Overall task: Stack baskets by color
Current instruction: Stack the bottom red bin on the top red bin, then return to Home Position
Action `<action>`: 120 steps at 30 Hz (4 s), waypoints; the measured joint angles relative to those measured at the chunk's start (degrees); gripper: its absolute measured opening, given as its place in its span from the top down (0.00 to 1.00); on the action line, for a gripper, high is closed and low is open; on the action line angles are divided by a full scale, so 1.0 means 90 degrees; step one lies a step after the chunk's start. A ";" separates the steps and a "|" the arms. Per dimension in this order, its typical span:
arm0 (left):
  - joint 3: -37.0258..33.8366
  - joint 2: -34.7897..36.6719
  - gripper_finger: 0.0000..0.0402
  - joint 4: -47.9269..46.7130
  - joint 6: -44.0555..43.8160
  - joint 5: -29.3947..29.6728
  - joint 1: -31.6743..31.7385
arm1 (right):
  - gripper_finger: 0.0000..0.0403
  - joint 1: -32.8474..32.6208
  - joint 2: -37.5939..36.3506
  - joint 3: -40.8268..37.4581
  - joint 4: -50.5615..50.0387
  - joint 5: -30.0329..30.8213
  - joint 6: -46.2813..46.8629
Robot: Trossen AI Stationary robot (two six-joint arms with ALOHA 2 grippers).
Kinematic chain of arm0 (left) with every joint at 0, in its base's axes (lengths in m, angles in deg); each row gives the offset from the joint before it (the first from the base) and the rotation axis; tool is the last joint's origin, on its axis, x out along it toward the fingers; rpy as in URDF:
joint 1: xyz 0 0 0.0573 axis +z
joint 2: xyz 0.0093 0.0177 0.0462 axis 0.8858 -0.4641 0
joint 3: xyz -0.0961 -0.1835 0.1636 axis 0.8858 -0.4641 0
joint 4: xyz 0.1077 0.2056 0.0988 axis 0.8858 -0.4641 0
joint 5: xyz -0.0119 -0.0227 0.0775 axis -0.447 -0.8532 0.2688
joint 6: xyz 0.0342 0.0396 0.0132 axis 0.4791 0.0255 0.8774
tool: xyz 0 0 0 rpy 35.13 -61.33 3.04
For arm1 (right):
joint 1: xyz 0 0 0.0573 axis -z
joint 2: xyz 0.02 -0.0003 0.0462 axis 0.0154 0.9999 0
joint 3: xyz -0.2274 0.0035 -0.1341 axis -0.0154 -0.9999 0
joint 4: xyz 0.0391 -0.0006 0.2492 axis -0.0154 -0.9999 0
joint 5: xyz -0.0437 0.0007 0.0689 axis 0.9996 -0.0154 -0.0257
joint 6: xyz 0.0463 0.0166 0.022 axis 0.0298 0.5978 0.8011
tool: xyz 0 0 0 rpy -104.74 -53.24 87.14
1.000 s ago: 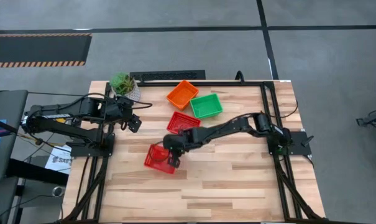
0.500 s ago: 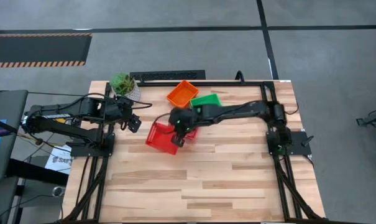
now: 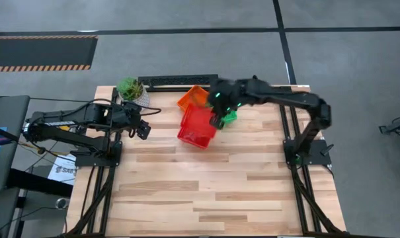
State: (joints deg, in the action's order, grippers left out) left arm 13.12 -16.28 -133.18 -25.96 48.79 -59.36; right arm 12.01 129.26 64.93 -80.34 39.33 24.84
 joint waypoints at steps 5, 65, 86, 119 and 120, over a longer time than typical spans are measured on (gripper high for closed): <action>0.0000 0.0000 0.44 0.0060 -0.0109 0.0018 0.0002 | 0.99 0.0635 -0.1029 -0.1363 0.1099 -0.0186 0.0299; 0.0000 -0.0002 0.44 0.0224 -0.0693 -0.0010 0.0000 | 0.86 0.0987 -0.0208 -0.4494 0.4653 -0.2271 -0.0232; 0.0000 -0.0002 0.44 0.0224 -0.1323 -0.0545 0.0001 | 0.56 0.1269 -0.1529 -0.3310 0.4057 -0.2309 0.0149; -0.1147 0.2418 0.44 0.3661 0.2237 -0.0680 0.0426 | 0.57 0.1050 -0.9762 -0.8201 0.4788 -0.1361 0.2081; -0.1381 0.2768 0.44 0.3683 0.2173 -0.0685 0.0427 | 0.57 0.1009 -0.9985 -0.8324 0.4818 -0.1299 0.2073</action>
State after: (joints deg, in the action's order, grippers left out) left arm 0.69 8.63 -100.03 -6.40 42.63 -55.52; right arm 21.09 39.39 -9.99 -36.98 27.65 43.50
